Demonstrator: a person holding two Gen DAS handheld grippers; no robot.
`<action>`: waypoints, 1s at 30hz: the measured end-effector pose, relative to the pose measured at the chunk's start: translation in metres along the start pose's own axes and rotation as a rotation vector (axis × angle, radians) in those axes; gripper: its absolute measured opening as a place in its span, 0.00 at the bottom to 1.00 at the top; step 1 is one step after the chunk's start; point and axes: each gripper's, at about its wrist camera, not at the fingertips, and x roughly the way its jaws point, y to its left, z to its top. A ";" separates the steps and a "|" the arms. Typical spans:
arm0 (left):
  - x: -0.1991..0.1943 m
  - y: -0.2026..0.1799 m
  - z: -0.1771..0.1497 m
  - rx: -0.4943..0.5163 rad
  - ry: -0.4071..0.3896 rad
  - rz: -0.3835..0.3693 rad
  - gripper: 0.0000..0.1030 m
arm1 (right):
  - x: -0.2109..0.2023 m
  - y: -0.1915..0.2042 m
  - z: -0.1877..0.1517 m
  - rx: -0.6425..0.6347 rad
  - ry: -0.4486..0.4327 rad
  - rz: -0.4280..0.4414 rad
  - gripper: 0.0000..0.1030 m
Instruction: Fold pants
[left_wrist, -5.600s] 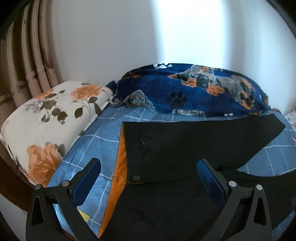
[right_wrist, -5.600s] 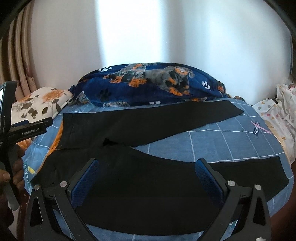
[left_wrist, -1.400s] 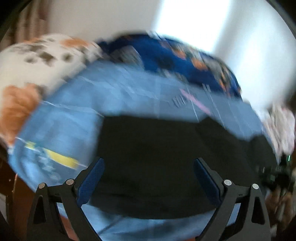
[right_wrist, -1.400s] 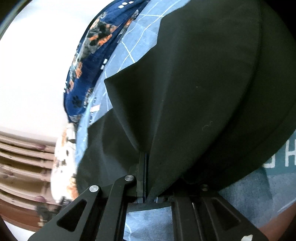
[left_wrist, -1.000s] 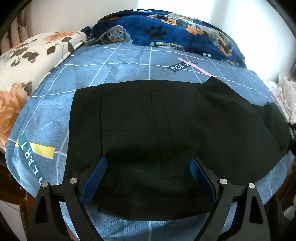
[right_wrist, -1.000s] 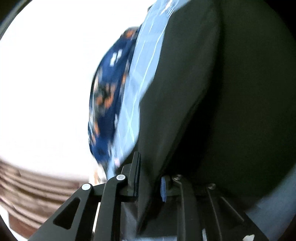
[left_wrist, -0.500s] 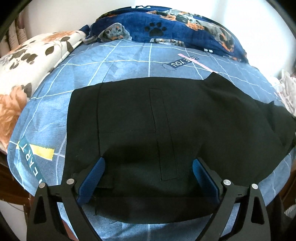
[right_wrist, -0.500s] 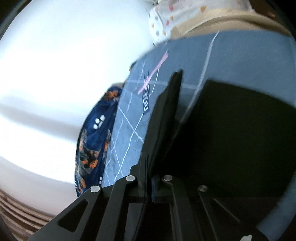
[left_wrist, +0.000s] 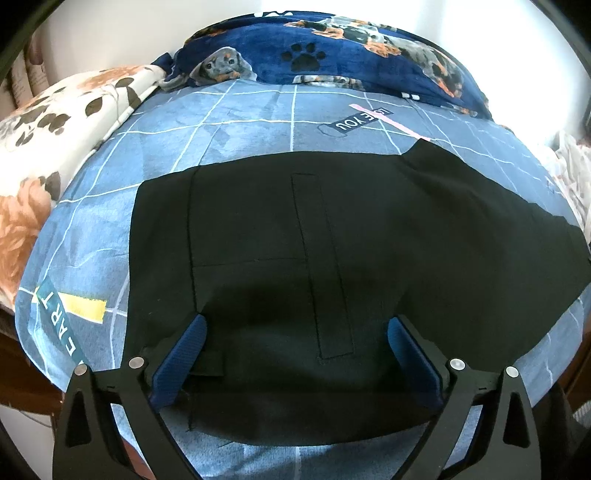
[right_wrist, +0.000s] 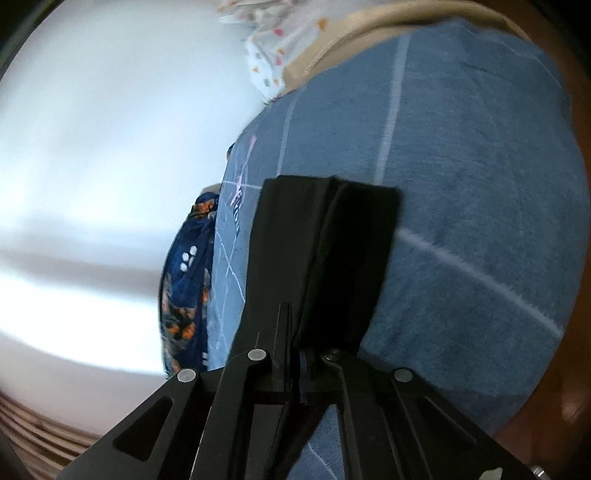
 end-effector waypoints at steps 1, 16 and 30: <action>0.000 0.000 0.000 0.000 -0.001 -0.001 0.96 | -0.004 -0.004 0.002 0.022 -0.009 0.013 0.03; 0.003 -0.005 0.002 0.014 -0.005 0.005 1.00 | -0.054 -0.013 0.042 0.015 -0.102 -0.067 0.18; 0.004 -0.007 0.001 0.023 -0.008 0.022 1.00 | -0.030 -0.001 0.023 -0.026 0.053 -0.001 0.39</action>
